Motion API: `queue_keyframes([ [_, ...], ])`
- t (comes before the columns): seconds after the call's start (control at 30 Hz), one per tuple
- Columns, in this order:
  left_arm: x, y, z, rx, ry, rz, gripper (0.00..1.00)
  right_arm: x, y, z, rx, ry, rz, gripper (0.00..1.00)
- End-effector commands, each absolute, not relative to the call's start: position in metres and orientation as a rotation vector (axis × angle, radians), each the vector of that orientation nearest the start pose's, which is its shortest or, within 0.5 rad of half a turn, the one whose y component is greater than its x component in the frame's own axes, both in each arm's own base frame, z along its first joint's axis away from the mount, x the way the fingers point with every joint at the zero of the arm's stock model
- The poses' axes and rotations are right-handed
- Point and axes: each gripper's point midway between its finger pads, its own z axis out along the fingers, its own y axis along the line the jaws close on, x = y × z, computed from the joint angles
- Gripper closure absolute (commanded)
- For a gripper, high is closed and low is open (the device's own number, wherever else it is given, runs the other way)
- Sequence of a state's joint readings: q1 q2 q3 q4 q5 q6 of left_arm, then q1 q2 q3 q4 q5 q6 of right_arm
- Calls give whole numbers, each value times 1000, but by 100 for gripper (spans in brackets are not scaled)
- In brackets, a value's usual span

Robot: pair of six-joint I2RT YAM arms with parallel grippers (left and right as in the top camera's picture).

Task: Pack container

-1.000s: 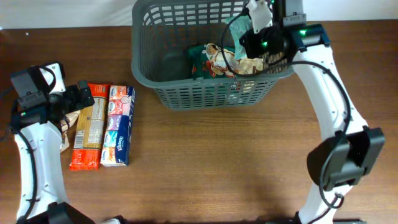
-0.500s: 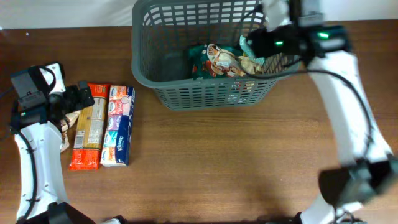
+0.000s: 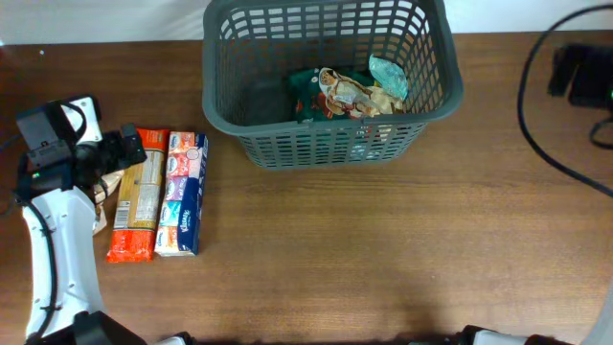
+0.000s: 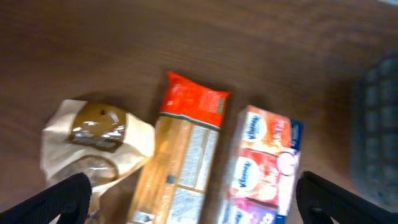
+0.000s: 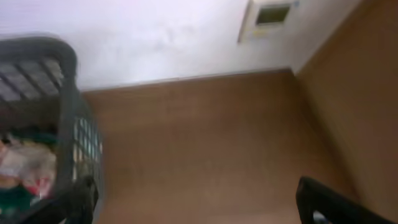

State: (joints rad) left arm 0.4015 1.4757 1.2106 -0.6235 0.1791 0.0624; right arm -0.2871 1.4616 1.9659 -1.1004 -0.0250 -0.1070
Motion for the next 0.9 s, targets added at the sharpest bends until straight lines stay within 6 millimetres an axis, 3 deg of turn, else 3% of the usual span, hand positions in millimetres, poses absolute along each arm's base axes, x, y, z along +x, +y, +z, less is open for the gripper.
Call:
queue_keyframes([
  [0.0,385,88,190,-241,2393,-318,1,358,-106,385,221,2256,-186,1],
  [0.1,386,70,194,-192,2375,-430,1,348,-103,370,228,2325,-174,1],
  [0.33,387,66,188,-185,2415,-355,0,343,-101,365,232,2358,-168,1],
  [0.43,377,90,165,-275,2527,-123,2,342,-101,364,232,2361,-166,1],
  [0.5,372,92,152,-290,2581,-97,3,342,-101,364,232,2361,-166,1],
  [0.6,366,86,131,-286,2663,-124,4,342,-101,364,232,2361,-166,1],
  [0.63,363,81,115,-254,2728,-138,4,342,-101,364,232,2361,-166,1],
  [0.87,364,51,70,-72,2877,-112,6,342,-101,364,232,2361,-166,1],
])
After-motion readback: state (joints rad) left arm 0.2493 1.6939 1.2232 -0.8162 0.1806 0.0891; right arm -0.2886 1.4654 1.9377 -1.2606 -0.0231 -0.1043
